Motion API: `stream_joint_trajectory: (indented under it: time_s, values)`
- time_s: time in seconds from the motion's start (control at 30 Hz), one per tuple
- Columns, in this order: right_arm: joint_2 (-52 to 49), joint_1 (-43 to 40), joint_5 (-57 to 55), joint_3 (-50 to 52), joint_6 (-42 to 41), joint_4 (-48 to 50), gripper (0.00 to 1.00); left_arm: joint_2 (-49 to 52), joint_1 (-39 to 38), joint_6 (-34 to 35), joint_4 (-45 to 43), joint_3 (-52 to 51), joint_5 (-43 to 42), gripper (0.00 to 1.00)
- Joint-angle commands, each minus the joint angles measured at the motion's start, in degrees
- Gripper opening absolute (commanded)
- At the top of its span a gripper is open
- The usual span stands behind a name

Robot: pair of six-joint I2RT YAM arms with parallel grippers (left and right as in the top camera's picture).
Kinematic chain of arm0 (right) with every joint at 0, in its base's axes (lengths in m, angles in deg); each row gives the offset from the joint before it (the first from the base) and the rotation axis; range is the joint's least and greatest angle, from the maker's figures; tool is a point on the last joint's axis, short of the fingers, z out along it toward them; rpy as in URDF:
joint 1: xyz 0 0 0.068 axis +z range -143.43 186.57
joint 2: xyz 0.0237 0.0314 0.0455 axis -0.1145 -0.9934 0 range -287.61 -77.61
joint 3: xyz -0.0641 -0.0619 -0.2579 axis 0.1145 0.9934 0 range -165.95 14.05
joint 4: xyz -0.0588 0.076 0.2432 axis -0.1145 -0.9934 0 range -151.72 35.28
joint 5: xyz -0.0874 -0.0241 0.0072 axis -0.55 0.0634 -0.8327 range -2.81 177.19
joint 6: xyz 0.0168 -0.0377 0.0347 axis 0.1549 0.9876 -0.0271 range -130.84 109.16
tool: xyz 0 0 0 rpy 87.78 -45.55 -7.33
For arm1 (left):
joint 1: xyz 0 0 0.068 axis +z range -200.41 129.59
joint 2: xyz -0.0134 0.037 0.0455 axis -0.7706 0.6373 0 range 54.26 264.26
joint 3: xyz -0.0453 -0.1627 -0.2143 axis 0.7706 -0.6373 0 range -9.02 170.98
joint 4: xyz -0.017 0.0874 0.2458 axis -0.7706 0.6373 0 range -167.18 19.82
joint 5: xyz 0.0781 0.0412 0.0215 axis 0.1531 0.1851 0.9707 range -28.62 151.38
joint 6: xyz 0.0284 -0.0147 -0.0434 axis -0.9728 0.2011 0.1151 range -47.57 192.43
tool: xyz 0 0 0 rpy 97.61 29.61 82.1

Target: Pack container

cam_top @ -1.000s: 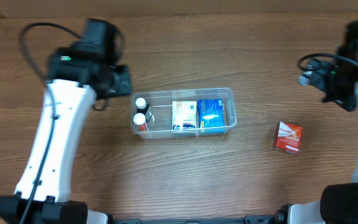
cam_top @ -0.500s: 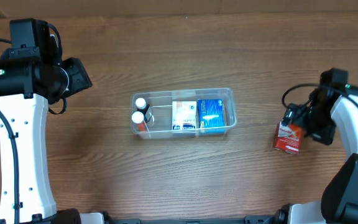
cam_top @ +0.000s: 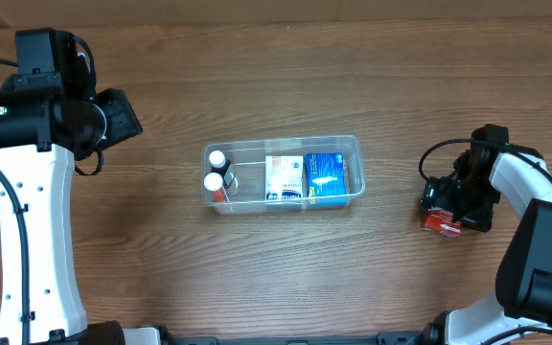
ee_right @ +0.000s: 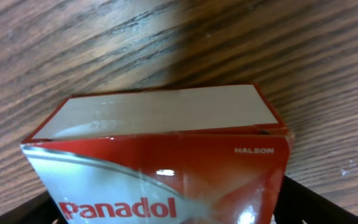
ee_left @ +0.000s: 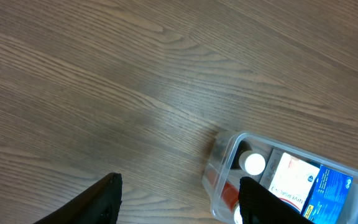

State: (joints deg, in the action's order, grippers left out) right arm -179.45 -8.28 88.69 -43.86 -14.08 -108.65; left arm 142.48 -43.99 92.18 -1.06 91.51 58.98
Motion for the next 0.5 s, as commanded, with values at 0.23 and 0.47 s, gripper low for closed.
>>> stream_joint_trajectory:
  time_s: [0.23,0.47]
  values:
    - [-0.59,0.26,1.31,-7.91,-0.2,-6.75,0.71,-0.76,-0.02,-0.04,-0.02,1.25,-0.63,0.62]
    - [4.11,7.23,1.7,-27.54,-0.17,-19.85,0.71,-0.76,-0.02,-0.04,-0.02,1.25,-0.63,0.62]
